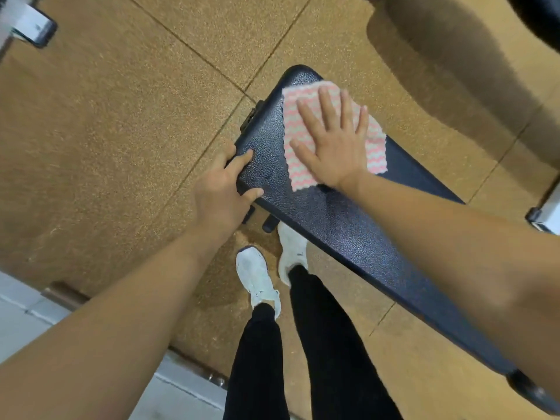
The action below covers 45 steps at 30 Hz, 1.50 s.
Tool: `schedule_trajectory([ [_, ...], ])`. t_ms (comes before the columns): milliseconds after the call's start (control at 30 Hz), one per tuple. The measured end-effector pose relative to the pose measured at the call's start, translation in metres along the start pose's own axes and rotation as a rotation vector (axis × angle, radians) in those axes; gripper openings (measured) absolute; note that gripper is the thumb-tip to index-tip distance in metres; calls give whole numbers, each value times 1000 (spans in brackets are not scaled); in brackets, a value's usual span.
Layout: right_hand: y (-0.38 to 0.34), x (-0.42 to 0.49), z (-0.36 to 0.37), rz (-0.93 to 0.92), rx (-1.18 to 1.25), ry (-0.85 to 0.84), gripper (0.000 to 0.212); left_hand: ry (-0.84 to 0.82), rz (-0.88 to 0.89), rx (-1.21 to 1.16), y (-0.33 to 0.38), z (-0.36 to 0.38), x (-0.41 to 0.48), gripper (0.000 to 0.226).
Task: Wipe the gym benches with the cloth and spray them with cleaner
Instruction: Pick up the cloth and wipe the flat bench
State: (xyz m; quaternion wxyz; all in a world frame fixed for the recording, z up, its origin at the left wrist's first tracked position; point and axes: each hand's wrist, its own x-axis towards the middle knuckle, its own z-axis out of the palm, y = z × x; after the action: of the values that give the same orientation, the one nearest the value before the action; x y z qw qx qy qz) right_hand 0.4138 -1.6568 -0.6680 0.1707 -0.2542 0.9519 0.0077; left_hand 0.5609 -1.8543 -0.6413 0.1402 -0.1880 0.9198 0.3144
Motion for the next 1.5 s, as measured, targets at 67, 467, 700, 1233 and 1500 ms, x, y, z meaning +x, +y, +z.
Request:
schedule_trajectory([
  [67, -3, 27, -11, 0, 12, -4, 70, 29, -4, -38, -2, 1, 0, 77],
  [467, -26, 24, -1, -250, -38, -1, 72, -16, -141, -147, -6, -11, -5, 61],
  [700, -63, -45, 29, -526, -65, -15, 64, 149, -330, -297, -15, -27, -12, 44],
  [1233, -61, 92, -22, -814, -38, -186, 80, 130, -252, -354, 32, 5, 15, 55],
  [1500, -6, 130, -45, -722, 31, -197, 64, -168, -145, -244, 25, -1, 79, 62],
])
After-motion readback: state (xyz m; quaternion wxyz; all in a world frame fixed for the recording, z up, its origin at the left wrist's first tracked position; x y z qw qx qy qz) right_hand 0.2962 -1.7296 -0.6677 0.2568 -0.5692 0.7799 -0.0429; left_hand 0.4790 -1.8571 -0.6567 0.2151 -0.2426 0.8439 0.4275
